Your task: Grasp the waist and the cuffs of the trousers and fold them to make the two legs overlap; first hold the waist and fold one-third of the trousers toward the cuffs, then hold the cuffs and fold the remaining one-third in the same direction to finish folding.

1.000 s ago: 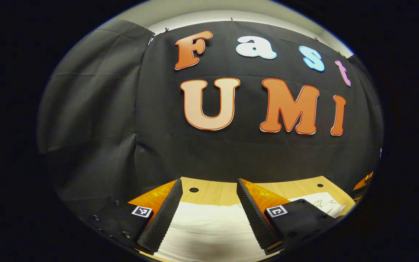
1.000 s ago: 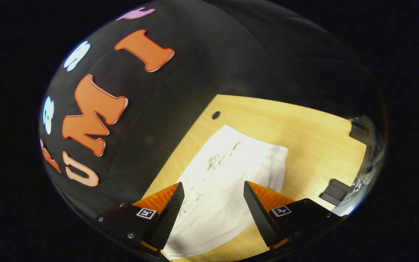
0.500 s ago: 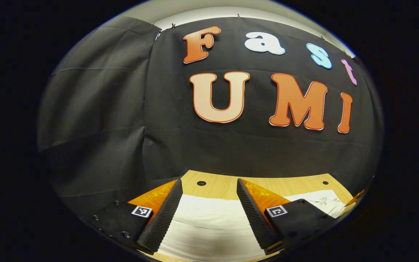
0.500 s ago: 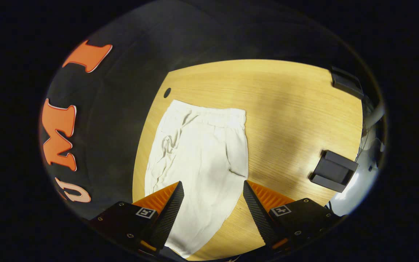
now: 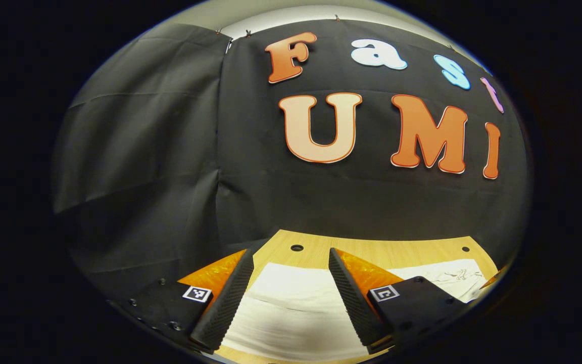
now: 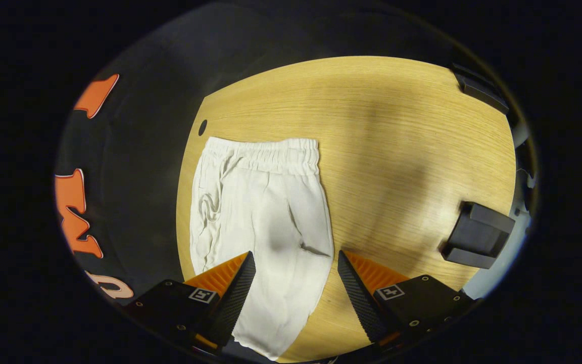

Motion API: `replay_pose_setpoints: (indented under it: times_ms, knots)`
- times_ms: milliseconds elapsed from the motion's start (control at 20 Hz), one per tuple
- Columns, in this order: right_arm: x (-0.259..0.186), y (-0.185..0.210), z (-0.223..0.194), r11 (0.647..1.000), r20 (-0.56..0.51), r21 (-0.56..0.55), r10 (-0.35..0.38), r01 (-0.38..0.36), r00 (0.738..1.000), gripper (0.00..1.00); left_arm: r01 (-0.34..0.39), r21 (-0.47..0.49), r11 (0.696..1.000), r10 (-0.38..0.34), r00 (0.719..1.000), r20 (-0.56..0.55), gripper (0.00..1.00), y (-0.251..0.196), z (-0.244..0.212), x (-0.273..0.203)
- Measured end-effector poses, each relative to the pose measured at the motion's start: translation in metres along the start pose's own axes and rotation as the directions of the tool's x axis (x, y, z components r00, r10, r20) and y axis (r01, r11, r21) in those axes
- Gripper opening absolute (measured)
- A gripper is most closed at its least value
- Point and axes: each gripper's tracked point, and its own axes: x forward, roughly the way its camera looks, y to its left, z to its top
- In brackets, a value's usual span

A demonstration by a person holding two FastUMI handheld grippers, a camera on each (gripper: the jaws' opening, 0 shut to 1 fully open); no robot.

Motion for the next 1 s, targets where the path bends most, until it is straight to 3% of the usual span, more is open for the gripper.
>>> replay_pose_setpoints:
  times_ms: [550, 600, 650, 700, 750, 800, 850, 900, 1000]
  knots:
    - [0.014, 0.010, -0.001, 0.999, -0.049, 0.034, 0.008, -0.007, 0.999, 0.99, -0.009, -0.053, 0.999, 0.007, 0.999, -0.042, 0.98, -0.006, -0.011, 0.007]
    - [0.018, 0.008, -0.002, 1.000, -0.059, 0.023, -0.001, 0.003, 0.998, 0.94, -0.008, -0.065, 0.998, 0.005, 0.999, -0.049, 0.98, -0.005, -0.013, 0.008]
    - [0.020, 0.006, -0.004, 1.000, -0.072, 0.014, -0.010, 0.011, 0.997, 0.87, -0.010, -0.076, 0.997, 0.006, 0.998, -0.058, 0.98, -0.003, -0.015, 0.008]
    - [0.022, 0.004, -0.005, 1.000, -0.084, 0.010, -0.016, 0.017, 0.996, 0.70, -0.016, -0.087, 0.996, 0.010, 0.998, -0.068, 0.98, -0.003, -0.021, 0.011]
    - [0.023, 0.001, -0.004, 0.999, -0.085, 0.018, -0.025, 0.026, 0.996, 0.63, -0.013, -0.104, 0.995, 0.004, 0.997, -0.083, 0.98, -0.002, -0.025, 0.011]
    - [0.026, -0.001, -0.003, 0.999, -0.085, 0.030, -0.029, 0.031, 0.996, 0.47, -0.012, -0.124, 0.992, 0.000, 0.995, -0.101, 0.98, -0.002, -0.031, 0.010]
    - [0.027, -0.003, -0.003, 0.999, -0.081, 0.035, -0.032, 0.035, 0.996, 0.38, -0.018, -0.148, 0.989, 0.000, 0.993, -0.122, 0.98, 0.000, -0.038, 0.011]
    - [0.028, -0.005, -0.003, 0.998, -0.080, 0.043, -0.032, 0.036, 0.996, 0.20, -0.026, -0.174, 0.984, 0.000, 0.989, -0.146, 0.98, 0.002, -0.046, 0.010]
    - [0.030, -0.004, -0.003, 0.999, -0.080, 0.043, -0.025, 0.029, 0.996, 0.03, -0.035, -0.252, 0.967, -0.017, 0.979, -0.205, 0.98, 0.003, -0.068, 0.010]
